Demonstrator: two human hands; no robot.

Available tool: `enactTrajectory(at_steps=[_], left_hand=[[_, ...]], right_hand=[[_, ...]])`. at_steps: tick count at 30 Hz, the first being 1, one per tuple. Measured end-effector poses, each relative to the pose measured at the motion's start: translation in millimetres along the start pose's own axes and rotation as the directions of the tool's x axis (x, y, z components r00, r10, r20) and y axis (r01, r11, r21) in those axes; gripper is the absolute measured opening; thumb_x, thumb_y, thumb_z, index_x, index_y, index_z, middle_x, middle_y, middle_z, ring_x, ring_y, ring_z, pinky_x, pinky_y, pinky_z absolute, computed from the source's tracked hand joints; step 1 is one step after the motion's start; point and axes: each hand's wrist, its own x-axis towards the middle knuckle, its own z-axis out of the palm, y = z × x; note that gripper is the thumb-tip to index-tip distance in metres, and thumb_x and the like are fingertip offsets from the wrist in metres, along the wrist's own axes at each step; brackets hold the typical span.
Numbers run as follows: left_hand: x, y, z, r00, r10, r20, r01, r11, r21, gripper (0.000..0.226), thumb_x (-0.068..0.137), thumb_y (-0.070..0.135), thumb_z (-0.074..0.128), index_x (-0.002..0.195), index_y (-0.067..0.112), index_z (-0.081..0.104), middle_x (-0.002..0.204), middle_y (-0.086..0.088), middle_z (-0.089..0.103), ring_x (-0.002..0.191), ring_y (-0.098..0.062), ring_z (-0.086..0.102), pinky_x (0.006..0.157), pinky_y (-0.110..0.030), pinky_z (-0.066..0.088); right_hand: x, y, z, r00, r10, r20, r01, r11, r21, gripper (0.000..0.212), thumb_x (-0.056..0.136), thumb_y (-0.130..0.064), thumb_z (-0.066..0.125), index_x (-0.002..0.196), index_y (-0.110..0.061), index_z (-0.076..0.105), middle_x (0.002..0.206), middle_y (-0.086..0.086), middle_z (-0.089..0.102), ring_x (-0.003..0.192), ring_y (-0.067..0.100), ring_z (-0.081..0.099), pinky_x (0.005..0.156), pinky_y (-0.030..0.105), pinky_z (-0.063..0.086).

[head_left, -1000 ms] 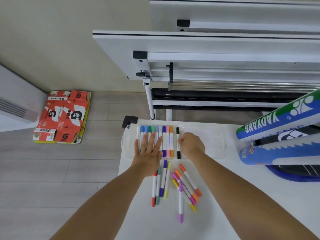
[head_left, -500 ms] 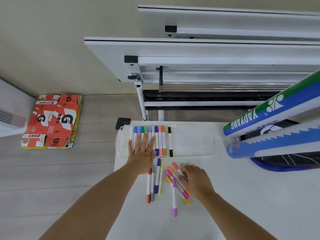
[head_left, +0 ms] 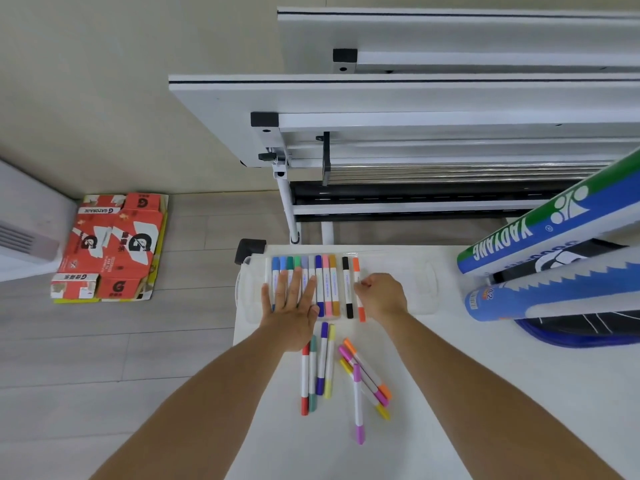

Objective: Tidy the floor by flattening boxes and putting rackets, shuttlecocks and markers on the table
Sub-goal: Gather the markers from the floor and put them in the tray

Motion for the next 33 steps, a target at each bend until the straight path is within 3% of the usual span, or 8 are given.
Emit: enactTrajectory(at_steps=[3,17,22,28,33], left_hand=[[0.0,-0.1,1.1,1.0,0.001,-0.006,-0.001,1.0,0.003,0.065,0.104,0.052,0.005,0.14,0.033,-0.044,0.143,-0.001,-0.057,0.132,-0.029,-0.05,0.114,-0.062,-0.018],[-2.0,1.0,-1.2,1.0,0.004,-0.003,-0.004,1.0,-0.005,0.064,0.104,0.05,0.006,0.143,0.031,-0.042,0.144,-0.001,-0.057,0.132,-0.029,-0.051,0.113,-0.061,-0.02],[-1.6,0.9,-1.2,1.0,-0.007,0.003,0.007,1.0,-0.021,0.064,0.104,0.051,0.006,0.142,0.032,-0.042,0.143,-0.001,-0.057,0.132,-0.029,-0.051,0.113,-0.062,-0.019],[-4.3,0.9,-3.1,1.0,-0.009,0.005,0.01,0.999,-0.037,0.064,0.104,0.05,0.006,0.143,0.032,-0.042,0.144,0.0,-0.056,0.133,-0.028,-0.05,0.114,-0.062,-0.016],[-6.4,0.6,-4.7,1.0,-0.012,-0.006,0.011,0.998,-0.06,0.064,0.104,0.051,0.006,0.142,0.032,-0.042,0.144,-0.001,-0.056,0.134,-0.029,-0.049,0.115,-0.062,-0.016]], right_hand=[[13.4,-7.1,2.7,0.999,0.028,0.031,-0.028,1.0,0.001,0.029,0.095,-0.039,0.055,0.078,-0.017,0.065,0.073,-0.001,0.064,0.067,0.015,0.062,0.062,0.026,0.05],[24.0,-9.3,4.3,0.998,0.053,-0.017,-0.055,0.976,-0.21,0.026,0.095,-0.04,0.057,0.083,-0.018,0.062,0.077,0.0,0.063,0.069,0.016,0.061,0.065,0.026,0.051],[14.5,-11.9,4.5,0.99,-0.109,-0.091,0.059,0.897,-0.437,0.022,0.096,-0.037,0.055,0.084,-0.019,0.061,0.081,0.0,0.063,0.077,0.016,0.057,0.072,0.029,0.05],[-46.0,21.8,0.2,0.936,-0.339,-0.092,0.3,0.909,-0.29,0.019,0.098,-0.036,0.05,0.085,-0.024,0.057,0.076,-0.009,0.057,0.072,0.008,0.055,0.07,0.024,0.051],[-122.7,66.0,19.6,0.941,-0.335,0.047,0.331,0.885,-0.327,0.031,0.097,-0.049,0.045,0.089,-0.024,0.06,0.079,-0.009,0.058,0.071,0.007,0.051,0.065,0.017,0.04]])
